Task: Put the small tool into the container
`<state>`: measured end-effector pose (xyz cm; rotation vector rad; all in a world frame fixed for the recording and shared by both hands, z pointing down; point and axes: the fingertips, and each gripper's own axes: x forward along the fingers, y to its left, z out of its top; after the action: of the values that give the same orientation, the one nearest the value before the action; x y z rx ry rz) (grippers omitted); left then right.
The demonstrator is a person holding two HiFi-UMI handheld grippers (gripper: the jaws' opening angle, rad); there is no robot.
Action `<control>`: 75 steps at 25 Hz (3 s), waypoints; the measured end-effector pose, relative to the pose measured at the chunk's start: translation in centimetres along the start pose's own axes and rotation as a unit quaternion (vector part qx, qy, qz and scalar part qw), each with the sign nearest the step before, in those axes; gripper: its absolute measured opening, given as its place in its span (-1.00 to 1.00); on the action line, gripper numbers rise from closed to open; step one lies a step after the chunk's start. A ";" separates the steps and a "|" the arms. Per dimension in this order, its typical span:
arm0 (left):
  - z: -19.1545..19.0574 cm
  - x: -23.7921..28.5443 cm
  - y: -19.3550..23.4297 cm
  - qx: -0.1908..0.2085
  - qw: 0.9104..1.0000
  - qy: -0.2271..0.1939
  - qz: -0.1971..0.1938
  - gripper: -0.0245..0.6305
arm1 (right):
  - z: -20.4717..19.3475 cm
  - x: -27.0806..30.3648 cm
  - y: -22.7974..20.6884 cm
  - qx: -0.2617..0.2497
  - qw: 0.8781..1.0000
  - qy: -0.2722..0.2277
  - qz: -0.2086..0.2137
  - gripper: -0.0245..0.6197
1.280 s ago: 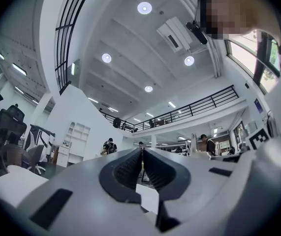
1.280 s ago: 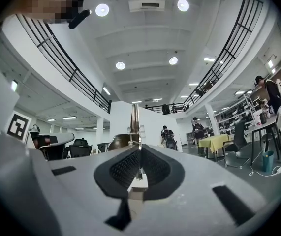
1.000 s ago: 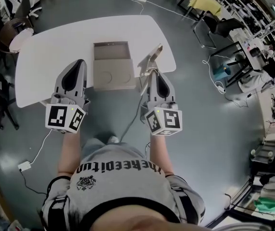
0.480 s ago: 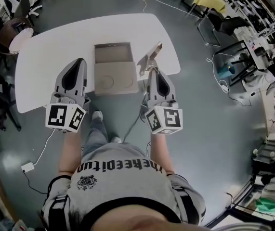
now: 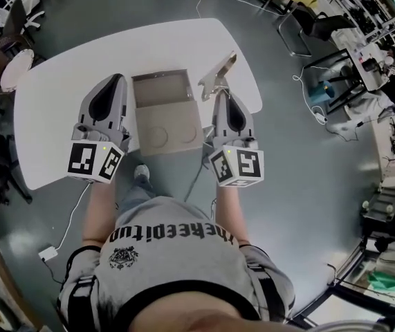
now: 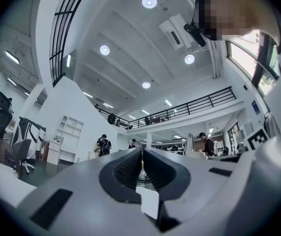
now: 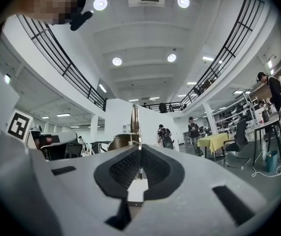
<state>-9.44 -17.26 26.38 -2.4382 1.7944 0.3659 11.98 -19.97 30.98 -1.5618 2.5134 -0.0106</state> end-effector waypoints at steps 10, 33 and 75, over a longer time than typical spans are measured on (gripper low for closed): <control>-2.7 6.1 5.6 -0.011 0.999 0.016 -0.034 -0.89 | -3.2 7.1 0.2 -0.008 0.999 0.018 -0.028 -0.90; -9.4 11.1 8.9 -0.032 0.993 0.064 -0.096 -0.89 | -17.6 12.8 0.6 -0.132 0.968 0.211 -0.021 -0.90; -12.6 9.3 17.0 -0.079 0.990 0.088 -0.071 -0.89 | -35.5 14.7 2.6 -0.467 0.736 0.484 0.073 -0.90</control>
<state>-21.21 -33.78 37.44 -2.7682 1.7015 0.3011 -2.23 -35.08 63.40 -1.9883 3.8432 0.7879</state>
